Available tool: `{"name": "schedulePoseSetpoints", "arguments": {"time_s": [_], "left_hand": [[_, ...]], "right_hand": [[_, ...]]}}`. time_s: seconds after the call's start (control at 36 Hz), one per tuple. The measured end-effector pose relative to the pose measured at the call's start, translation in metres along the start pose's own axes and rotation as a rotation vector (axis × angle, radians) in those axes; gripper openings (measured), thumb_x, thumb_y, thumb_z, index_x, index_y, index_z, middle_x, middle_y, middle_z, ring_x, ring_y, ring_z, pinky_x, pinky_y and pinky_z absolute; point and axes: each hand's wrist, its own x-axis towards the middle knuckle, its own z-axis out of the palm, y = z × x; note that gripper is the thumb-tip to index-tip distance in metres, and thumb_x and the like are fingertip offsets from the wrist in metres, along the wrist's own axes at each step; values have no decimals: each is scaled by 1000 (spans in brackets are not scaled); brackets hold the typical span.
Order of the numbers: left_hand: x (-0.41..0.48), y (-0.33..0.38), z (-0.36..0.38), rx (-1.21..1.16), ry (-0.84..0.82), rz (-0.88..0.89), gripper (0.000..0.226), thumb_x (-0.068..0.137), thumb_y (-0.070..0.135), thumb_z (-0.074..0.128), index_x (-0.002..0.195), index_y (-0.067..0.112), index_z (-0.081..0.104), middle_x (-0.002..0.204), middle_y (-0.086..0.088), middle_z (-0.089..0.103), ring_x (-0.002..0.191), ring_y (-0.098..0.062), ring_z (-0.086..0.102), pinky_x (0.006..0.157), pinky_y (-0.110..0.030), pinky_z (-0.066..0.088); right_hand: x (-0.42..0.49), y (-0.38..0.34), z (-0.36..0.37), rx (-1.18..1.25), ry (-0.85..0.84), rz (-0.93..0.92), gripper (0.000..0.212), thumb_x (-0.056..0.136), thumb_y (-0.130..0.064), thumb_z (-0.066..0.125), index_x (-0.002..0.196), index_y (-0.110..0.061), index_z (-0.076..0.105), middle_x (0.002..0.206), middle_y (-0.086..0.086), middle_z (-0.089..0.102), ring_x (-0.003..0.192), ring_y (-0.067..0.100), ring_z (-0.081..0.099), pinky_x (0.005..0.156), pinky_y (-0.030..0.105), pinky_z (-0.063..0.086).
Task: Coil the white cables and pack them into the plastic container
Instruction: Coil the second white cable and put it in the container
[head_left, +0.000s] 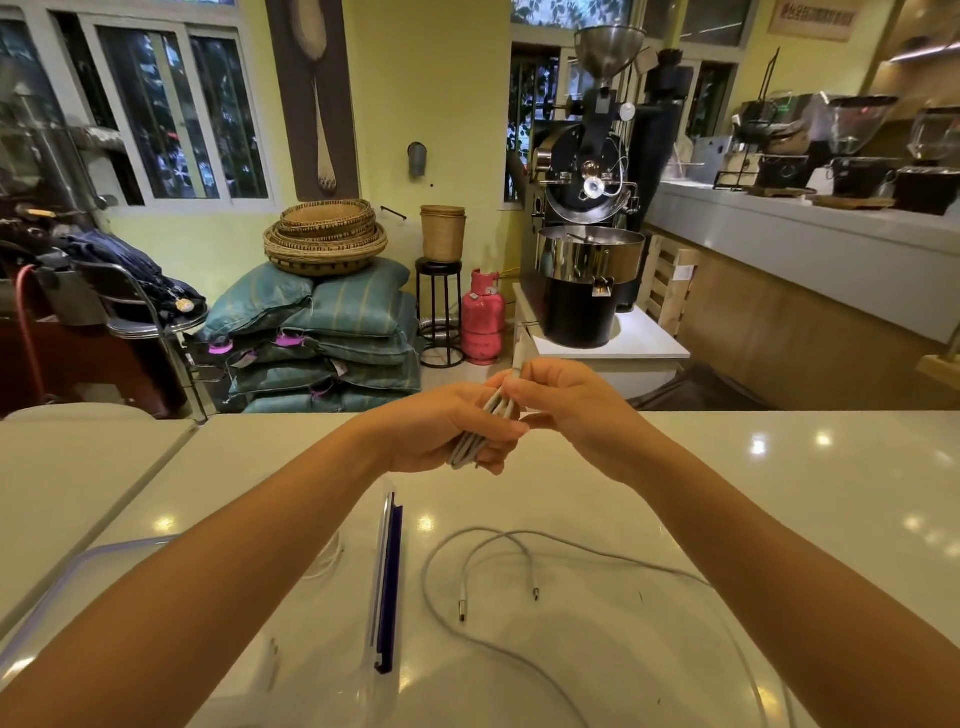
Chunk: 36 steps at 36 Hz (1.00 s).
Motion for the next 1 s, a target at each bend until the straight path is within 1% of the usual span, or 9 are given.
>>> {"name": "schedulePoseSetpoints", "arguments": {"time_s": [0.14, 0.25, 0.33, 0.47, 0.56, 0.67, 0.78, 0.89, 1.0], "left_hand": [[2, 2, 0, 36, 37, -57, 26, 87, 0, 47, 64, 12, 45, 47, 6, 47, 46, -7, 45, 54, -19, 49], [5, 0, 2, 132, 103, -66, 30, 88, -2, 41, 63, 14, 44, 48, 4, 45, 45, -8, 42, 53, -20, 47], [6, 0, 3, 170, 108, -53, 27, 88, 3, 42, 64, 15, 46, 48, 5, 45, 45, -7, 42, 52, -19, 47], [8, 1, 5, 224, 101, -59, 19, 83, 13, 44, 64, 12, 43, 47, 9, 49, 45, -6, 43, 54, -21, 47], [7, 3, 6, 236, 113, -69, 28, 91, 11, 41, 63, 12, 42, 50, 6, 48, 46, -7, 43, 54, -20, 47], [7, 5, 7, 261, 130, -55, 33, 93, 13, 40, 61, 12, 45, 51, 4, 47, 49, -10, 42, 53, -18, 48], [7, 7, 9, 321, 156, -34, 34, 94, 16, 40, 61, 12, 46, 54, 1, 44, 52, -12, 38, 54, -16, 49], [6, 11, 11, 445, 190, 18, 35, 94, 19, 40, 60, 15, 46, 55, 1, 41, 46, -6, 38, 57, -16, 50], [7, 11, 11, 581, 274, 108, 29, 94, 18, 43, 66, 19, 49, 56, 1, 44, 42, -1, 42, 55, -15, 51]], "right_hand": [[-1, 2, 4, 37, 11, 24, 23, 93, -17, 44, 88, -5, 62, 79, 0, 60, 75, 9, 57, 71, 21, 49], [0, 3, 7, 52, 37, 34, 30, 94, -17, 42, 102, 7, 59, 80, 1, 59, 74, 9, 57, 66, 18, 51], [0, 4, 6, 69, 49, 28, 31, 94, -16, 42, 104, 10, 57, 81, 2, 59, 75, 10, 56, 69, 20, 49], [1, 5, 5, 93, 58, 24, 21, 94, -13, 43, 83, -2, 57, 79, 1, 59, 75, 10, 57, 70, 19, 49], [1, 5, 3, 113, 60, 22, 19, 93, -12, 43, 84, -2, 57, 78, 2, 59, 75, 11, 57, 71, 20, 49], [2, 5, 1, 127, 76, 23, 26, 93, -12, 45, 72, -7, 59, 77, 3, 61, 75, 14, 58, 73, 21, 50], [3, 4, -2, 136, 104, 22, 25, 93, -12, 44, 86, 6, 61, 77, 6, 61, 76, 15, 59, 75, 22, 50], [4, 2, -2, 153, 138, 29, 27, 93, -14, 44, 93, 8, 61, 86, 14, 60, 82, 21, 58, 75, 25, 51], [7, 1, -5, 182, 138, 47, 27, 94, -16, 44, 76, -3, 61, 80, 11, 60, 75, 18, 58, 73, 25, 51]]}}
